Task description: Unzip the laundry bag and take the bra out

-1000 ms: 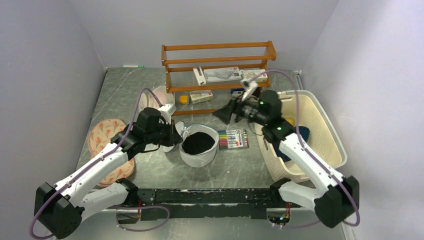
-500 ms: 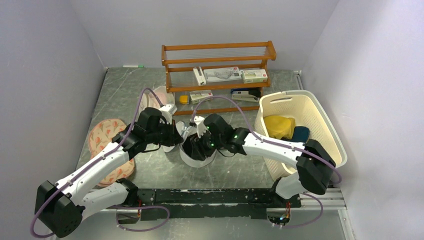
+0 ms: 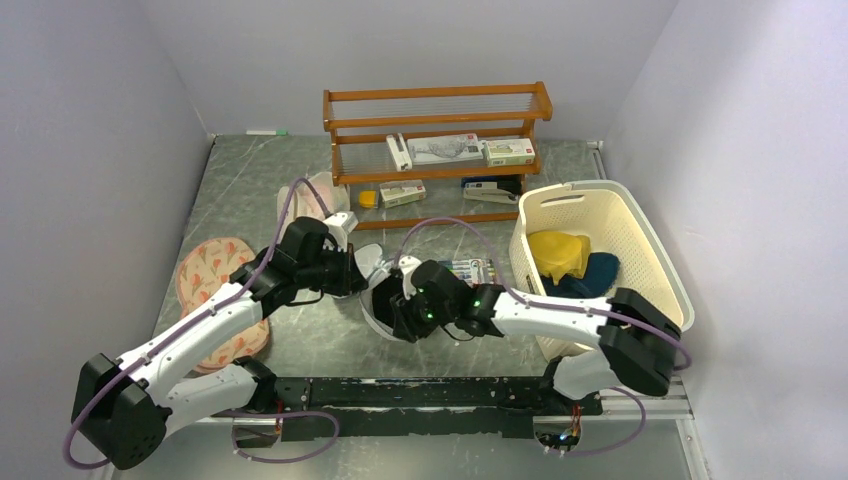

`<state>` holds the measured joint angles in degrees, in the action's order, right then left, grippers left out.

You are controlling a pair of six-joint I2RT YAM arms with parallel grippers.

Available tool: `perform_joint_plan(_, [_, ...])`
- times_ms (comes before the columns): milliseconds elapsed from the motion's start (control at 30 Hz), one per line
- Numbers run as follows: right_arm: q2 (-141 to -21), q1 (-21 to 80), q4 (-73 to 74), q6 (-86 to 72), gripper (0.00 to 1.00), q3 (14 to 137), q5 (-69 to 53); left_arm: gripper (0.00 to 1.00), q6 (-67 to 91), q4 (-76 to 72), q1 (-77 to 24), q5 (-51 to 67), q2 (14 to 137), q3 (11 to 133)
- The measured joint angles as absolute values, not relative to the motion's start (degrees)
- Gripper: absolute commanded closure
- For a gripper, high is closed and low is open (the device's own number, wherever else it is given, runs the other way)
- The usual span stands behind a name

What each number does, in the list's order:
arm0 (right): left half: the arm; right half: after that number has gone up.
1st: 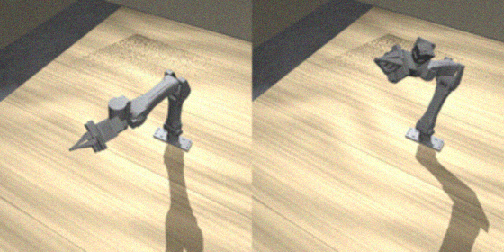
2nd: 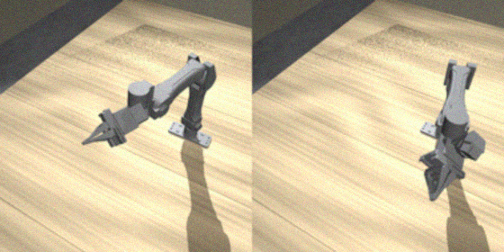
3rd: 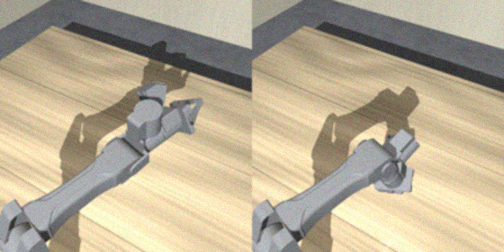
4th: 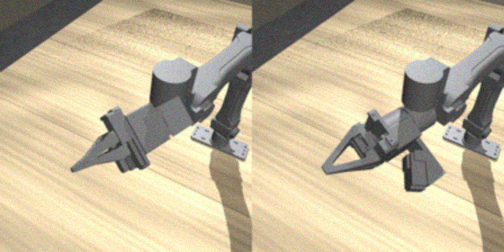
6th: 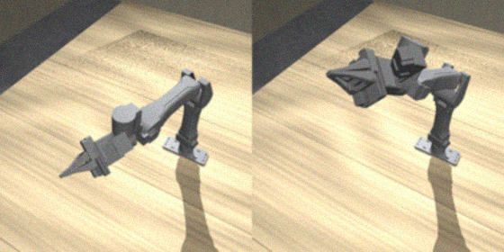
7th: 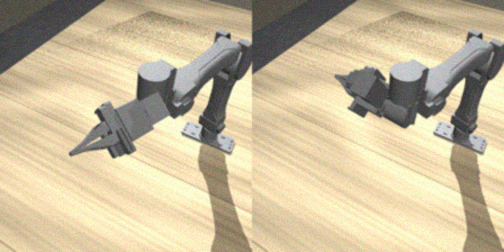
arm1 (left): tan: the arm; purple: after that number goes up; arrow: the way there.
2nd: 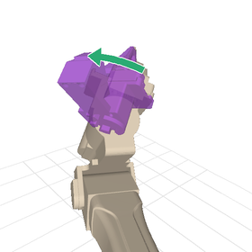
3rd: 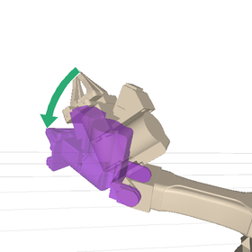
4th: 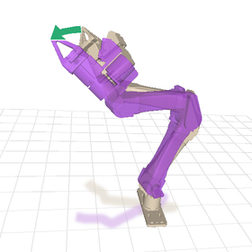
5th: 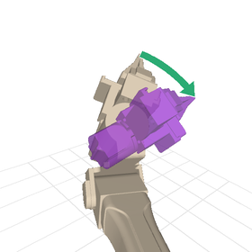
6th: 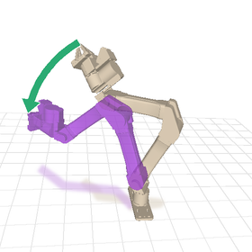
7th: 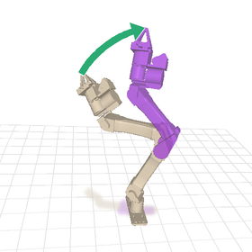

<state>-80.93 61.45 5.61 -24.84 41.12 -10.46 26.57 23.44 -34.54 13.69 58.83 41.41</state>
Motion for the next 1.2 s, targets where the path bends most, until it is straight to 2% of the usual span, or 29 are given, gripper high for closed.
perform_joint_plan(267, [-71.0,61.5,5.5,-24.9,0.49,42.3,1.2,0.93,26.6,23.4,-34.6,13.7,58.8,41.4])
perform_joint_plan(567, [-77.1,61.6,6.8,-25.3,0.42,49.3,15.9,0.93,26.6,23.4,-34.6,13.7,58.8,41.4])
perform_joint_plan(733, [-83.7,61.6,7.2,-24.1,0.42,52.9,18.5,0.93,26.6,23.4,-34.6,13.7,58.8,41.4])
perform_joint_plan(933, [-88.0,61.6,6.5,-22.9,0.50,53.8,18.7,0.93,26.6,23.4,-34.7,13.5,58.8,41.4])
perform_joint_plan(1200, [-92.7,61.6,2.9,-22.4,0.54,53.8,19.0,0.93,26.6,23.4,-34.7,13.5,58.8,41.4])
